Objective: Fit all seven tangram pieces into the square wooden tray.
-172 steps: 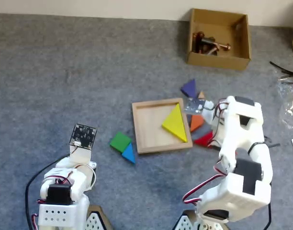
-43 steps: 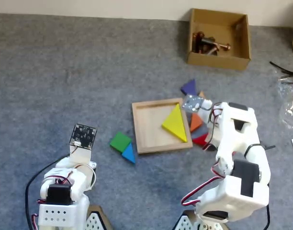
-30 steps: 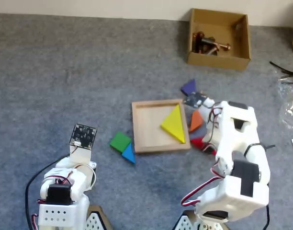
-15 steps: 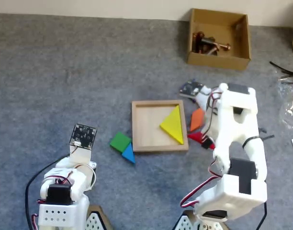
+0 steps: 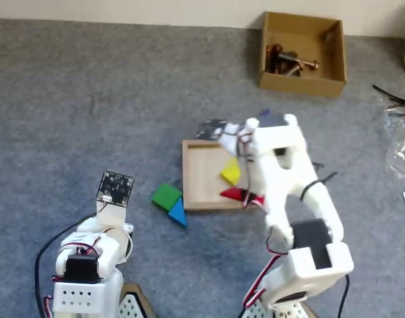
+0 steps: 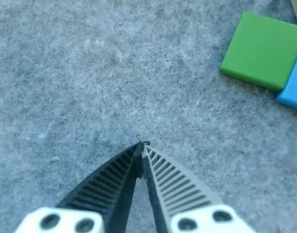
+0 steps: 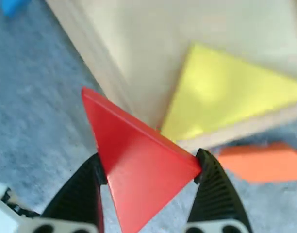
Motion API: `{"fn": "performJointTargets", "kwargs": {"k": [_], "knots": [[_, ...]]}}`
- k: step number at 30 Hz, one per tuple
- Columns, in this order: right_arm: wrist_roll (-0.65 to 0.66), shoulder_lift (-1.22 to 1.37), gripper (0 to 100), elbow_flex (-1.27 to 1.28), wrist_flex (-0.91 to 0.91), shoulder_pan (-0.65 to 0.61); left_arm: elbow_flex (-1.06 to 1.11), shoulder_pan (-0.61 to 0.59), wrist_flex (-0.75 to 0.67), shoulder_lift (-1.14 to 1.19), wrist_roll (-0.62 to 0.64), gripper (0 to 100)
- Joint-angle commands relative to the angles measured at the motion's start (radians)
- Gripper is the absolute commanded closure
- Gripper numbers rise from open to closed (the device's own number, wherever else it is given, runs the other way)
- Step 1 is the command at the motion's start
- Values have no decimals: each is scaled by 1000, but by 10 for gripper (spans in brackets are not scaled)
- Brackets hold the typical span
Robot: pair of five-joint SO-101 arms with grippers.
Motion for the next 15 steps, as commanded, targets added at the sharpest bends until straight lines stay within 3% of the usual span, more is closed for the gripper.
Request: {"fn": "performJointTargets", "kwargs": {"k": [1, 15], "knots": [[-49, -19, 993, -85, -25, -76, 21, 24, 3, -5, 8, 995], [-54, -13, 993, -56, -239, -188, 21, 24, 3, -5, 8, 995]]}}
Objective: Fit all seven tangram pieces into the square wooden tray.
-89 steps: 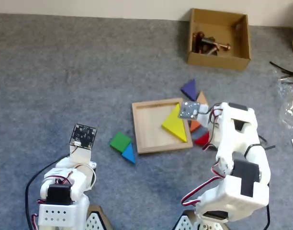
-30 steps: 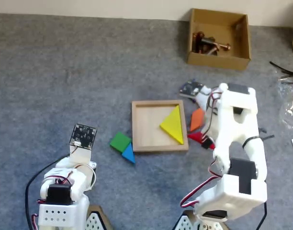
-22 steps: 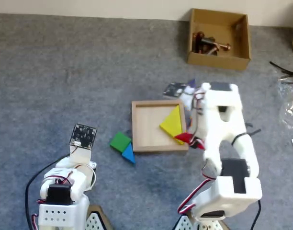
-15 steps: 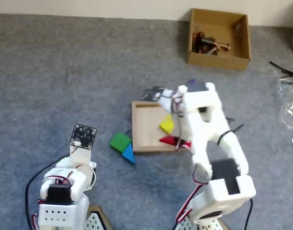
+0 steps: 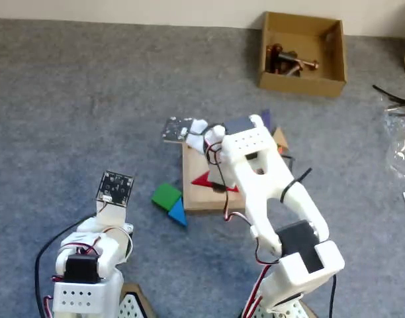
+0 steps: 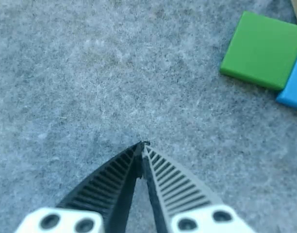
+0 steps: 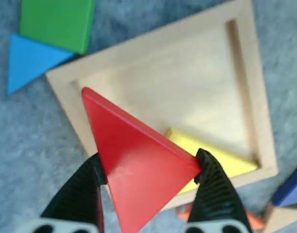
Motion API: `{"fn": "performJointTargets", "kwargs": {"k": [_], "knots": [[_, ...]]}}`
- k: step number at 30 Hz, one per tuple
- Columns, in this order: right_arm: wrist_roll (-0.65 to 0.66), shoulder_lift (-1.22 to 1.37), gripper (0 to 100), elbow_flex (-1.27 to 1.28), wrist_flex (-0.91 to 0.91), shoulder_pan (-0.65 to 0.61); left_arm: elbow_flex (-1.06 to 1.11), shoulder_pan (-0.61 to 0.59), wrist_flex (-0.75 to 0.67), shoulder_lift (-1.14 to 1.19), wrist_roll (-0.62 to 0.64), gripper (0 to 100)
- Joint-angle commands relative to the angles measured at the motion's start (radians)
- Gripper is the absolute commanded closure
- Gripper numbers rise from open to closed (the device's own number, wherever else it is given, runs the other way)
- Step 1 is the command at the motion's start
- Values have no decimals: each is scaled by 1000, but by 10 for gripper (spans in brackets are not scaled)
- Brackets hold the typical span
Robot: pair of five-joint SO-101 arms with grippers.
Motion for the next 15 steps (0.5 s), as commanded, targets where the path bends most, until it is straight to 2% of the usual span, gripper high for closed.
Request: {"fn": "performJointTargets", "kwargs": {"k": [1, 8, 15], "knots": [[-12, -13, 993, -12, -61, -30, 21, 24, 3, -5, 8, 995], [-6, -13, 989, 122, -197, -41, 21, 24, 3, -5, 8, 995], [-3, -13, 988, 171, -213, -44, 21, 24, 3, -5, 8, 995]]}}
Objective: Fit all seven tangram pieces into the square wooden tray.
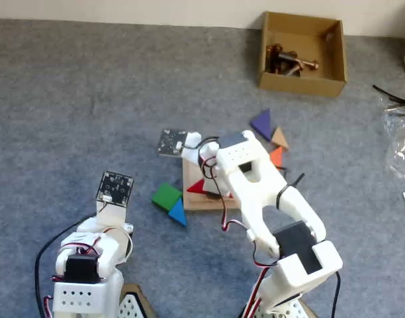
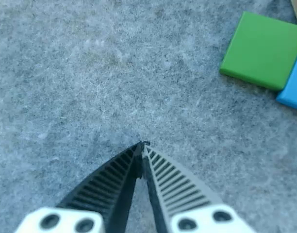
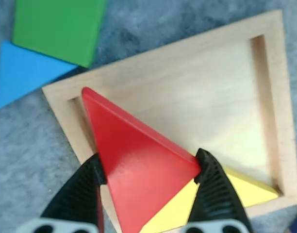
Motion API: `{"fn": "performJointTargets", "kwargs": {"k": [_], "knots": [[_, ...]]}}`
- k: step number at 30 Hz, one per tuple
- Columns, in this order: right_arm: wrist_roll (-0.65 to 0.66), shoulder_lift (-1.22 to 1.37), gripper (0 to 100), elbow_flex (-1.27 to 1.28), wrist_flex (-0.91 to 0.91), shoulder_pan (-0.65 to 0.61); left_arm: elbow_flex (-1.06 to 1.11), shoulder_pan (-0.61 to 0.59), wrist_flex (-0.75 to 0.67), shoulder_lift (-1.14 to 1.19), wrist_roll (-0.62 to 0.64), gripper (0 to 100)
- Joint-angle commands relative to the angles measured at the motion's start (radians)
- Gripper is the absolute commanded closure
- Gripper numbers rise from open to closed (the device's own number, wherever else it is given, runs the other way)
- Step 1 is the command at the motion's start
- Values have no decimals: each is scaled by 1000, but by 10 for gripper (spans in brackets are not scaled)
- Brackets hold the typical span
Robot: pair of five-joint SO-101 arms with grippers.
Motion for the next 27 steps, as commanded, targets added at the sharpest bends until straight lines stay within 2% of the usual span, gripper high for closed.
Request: {"fn": "performJointTargets", "kwargs": {"k": [1, 7, 27], "knots": [[-3, -13, 987, -7, -24, -19, 21, 24, 3, -5, 8, 995], [-3, -13, 900, -5, -24, -44, 21, 24, 3, -5, 8, 995], [95, -16, 896, 53, 7, -42, 21, 24, 3, -5, 8, 995]]}}
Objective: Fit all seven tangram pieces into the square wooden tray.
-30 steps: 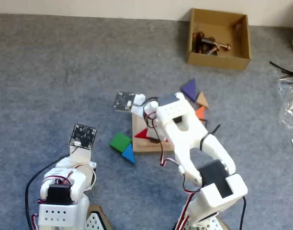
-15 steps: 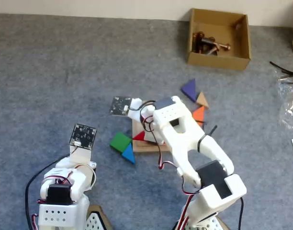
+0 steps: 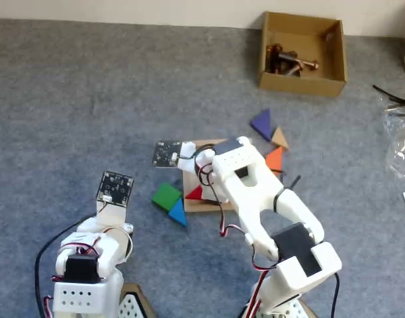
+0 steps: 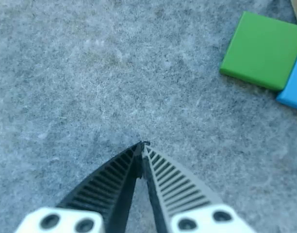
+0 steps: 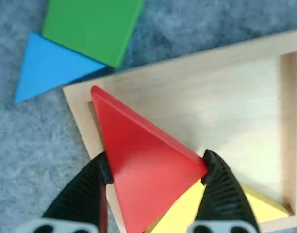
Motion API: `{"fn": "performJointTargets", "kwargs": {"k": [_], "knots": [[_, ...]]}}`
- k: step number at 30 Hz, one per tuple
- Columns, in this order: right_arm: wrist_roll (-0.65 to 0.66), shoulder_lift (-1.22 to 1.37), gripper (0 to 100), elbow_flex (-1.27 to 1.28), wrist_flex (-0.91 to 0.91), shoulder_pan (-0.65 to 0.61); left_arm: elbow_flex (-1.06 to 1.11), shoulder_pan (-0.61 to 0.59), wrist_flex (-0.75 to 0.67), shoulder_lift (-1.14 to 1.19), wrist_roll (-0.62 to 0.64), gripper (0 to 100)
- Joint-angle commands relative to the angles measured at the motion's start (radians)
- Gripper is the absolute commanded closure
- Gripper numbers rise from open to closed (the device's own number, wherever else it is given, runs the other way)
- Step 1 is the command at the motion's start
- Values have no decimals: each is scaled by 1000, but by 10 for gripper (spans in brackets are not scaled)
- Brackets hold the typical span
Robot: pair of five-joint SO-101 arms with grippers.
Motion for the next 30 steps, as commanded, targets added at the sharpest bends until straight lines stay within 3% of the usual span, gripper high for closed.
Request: {"fn": "performJointTargets", "kwargs": {"k": [1, 7, 30], "knots": [[44, -16, 896, 4, 35, -10, 21, 24, 3, -5, 8, 995], [61, -19, 883, -2, 116, -10, 21, 24, 3, -5, 8, 995], [61, -22, 822, -5, 124, -10, 21, 24, 3, -5, 8, 995]]}}
